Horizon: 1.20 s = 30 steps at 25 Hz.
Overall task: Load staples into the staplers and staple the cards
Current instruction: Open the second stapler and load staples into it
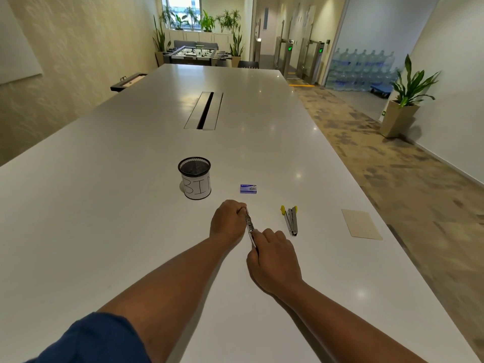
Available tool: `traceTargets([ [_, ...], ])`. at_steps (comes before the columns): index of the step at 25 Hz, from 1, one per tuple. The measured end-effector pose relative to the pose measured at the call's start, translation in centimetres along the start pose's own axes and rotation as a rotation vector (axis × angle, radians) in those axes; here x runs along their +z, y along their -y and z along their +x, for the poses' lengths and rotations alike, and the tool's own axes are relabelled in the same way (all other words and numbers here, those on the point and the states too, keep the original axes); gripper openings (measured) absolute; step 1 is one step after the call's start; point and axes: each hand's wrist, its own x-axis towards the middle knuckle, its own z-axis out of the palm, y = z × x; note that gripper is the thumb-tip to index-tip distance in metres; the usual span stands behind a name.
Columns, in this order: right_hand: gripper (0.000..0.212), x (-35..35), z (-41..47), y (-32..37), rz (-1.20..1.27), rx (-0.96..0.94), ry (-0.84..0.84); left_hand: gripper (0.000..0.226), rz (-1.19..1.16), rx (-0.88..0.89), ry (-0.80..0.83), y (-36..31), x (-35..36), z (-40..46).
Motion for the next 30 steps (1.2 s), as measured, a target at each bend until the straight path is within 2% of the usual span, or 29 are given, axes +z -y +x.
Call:
traceTargets([
  [5, 0.010, 0.2, 0.3, 0.0, -0.014, 0.005, 0.023, 0.022, 0.018, -0.016, 0.039, -0.2, 0.0, 0.1],
  [8, 0.011, 0.3, 0.4, -0.1, 0.009, -0.002, 0.036, 0.022, 0.039, 0.010, 0.063, -0.2, -0.1, 0.2],
  [12, 0.013, 0.0, 1.0, -0.4, 0.179, 0.061, 0.023, 0.021, 0.046, 0.031, 0.082, -0.1, -0.2, 0.1],
  [16, 0.031, -0.6, 2.0, -0.9, 0.251, 0.105, 0.110, 0.030, 0.032, 0.031, 0.101, 0.0, -0.2, -0.1],
  [20, 0.065, -1.6, 5.0, -1.5, 0.275, 0.206, 0.446, 0.035, 0.080, 0.045, 0.102, 0.1, -0.2, -0.1],
  [23, 0.087, -2.2, 7.1, -2.0, 0.314, 0.198, 0.604, 0.033, 0.089, 0.029, 0.102, 0.1, 0.0, 0.0],
  [26, 0.097, -2.3, 8.3, -2.5, 0.348, 0.186, 0.666, 0.033, 0.110, 0.033, 0.096, 0.1, 0.0, 0.1],
  [30, 0.098, -2.3, 8.8, -2.8, 0.353, 0.147, 0.669, 0.025, 0.122, 0.014, 0.093, 0.0, 0.2, 0.3],
])
